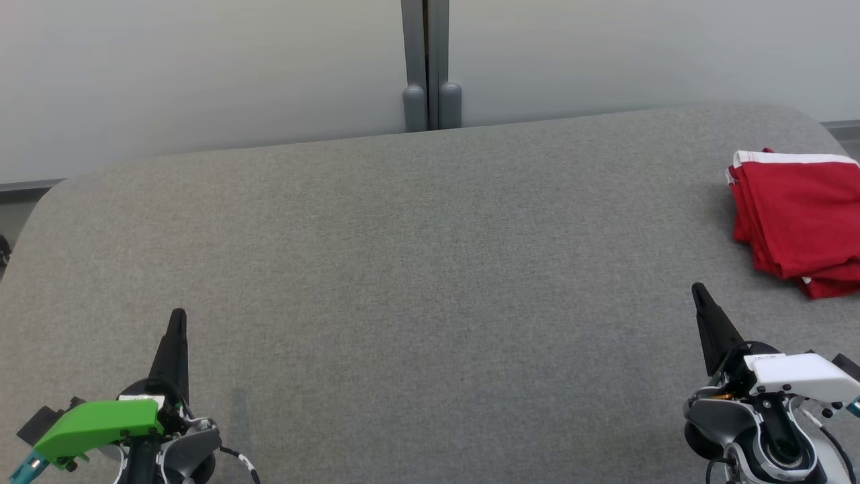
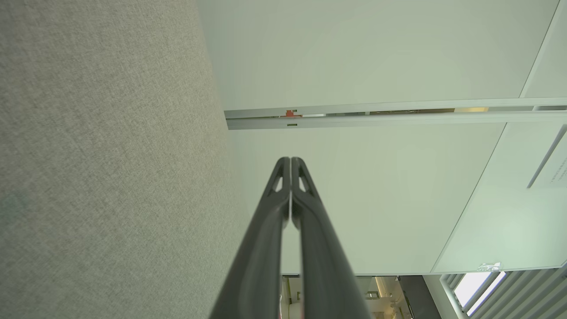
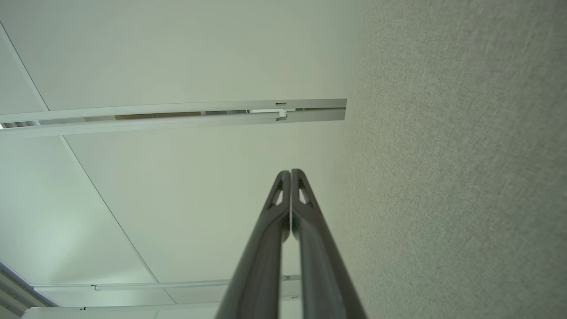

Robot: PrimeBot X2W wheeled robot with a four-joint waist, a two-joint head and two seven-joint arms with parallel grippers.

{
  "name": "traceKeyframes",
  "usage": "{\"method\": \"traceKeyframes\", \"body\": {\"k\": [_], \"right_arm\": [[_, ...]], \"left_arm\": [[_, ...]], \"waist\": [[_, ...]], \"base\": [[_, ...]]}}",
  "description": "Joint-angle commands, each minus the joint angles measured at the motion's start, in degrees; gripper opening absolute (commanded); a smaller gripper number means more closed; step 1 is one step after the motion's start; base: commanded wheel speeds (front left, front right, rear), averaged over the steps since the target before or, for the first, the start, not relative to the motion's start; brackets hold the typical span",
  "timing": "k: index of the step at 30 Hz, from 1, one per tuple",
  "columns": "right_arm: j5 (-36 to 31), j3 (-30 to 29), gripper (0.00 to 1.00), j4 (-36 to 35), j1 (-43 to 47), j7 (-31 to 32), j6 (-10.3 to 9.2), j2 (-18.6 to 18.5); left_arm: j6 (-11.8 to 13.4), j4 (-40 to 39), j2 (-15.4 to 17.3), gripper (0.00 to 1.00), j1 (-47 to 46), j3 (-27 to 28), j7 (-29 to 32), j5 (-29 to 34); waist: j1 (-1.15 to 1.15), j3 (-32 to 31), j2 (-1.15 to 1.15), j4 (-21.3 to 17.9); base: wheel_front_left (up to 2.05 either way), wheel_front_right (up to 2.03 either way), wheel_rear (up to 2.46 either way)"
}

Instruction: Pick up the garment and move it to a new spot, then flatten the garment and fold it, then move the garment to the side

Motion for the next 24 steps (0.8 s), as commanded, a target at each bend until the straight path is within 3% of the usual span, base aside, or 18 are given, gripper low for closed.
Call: {"method": "traceKeyframes", "body": {"k": [1,24], "right_arm": [[0.38,-0.06,0.0,0.07,-0.29,0.16,0.02,-0.21],[0.39,-0.05,0.0,0.07,-0.29,0.16,0.02,-0.22]], "left_arm": [[-0.36,0.07,0.04,0.0,-0.75,0.2,0.19,0.29],[-0.36,0.07,0.01,0.0,-0.76,0.23,0.24,0.31]], "waist": [[0.0,0.0,0.0,0.0],[0.0,0.0,0.0,0.0]], "base": [[0.0,0.0,0.0],[0.0,0.0,0.0]]}}
